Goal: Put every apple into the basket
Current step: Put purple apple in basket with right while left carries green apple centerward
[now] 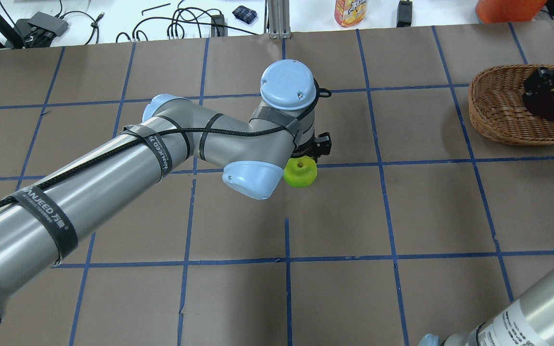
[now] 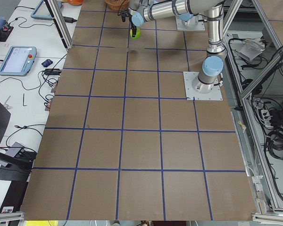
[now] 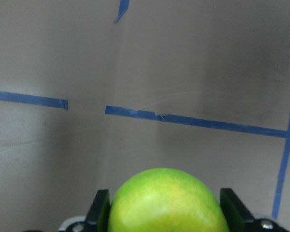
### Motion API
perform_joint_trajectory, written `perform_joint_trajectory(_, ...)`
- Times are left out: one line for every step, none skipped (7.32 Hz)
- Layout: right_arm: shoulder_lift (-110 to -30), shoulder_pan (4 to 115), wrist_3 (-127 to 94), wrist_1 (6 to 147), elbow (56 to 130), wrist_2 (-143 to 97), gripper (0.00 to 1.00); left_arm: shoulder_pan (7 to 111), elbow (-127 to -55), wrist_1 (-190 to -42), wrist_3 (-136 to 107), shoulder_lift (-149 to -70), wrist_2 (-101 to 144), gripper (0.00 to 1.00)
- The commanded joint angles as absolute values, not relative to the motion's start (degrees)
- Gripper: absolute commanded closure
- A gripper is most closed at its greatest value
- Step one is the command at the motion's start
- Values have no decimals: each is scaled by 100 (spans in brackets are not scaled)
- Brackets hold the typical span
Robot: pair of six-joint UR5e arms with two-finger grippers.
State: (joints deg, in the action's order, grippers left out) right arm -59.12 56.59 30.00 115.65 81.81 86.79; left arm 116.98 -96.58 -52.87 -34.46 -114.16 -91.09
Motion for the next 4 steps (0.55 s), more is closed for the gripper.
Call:
perform_joint_trajectory(-5783, 5555, 3041, 11408, 7954, 8622, 2, 11707, -9773, -5238, -3368, -11592, -8715, 100)
perform_joint_trajectory(-5792, 5572, 3024, 11400, 7945, 8622, 0, 11698, -9852, -5195, -3218, -11619, -8606, 91)
perform_joint_trajectory(-5862, 5598, 3032, 11234, 7928, 8631, 0, 11690, -9896, -5073, -3217, -11637, -8639, 55)
perform_joint_trajectory(-6089, 5755, 3006, 11058, 7919, 8622, 0, 11611, -9957, -5002, -2956, -11628, -8640, 1)
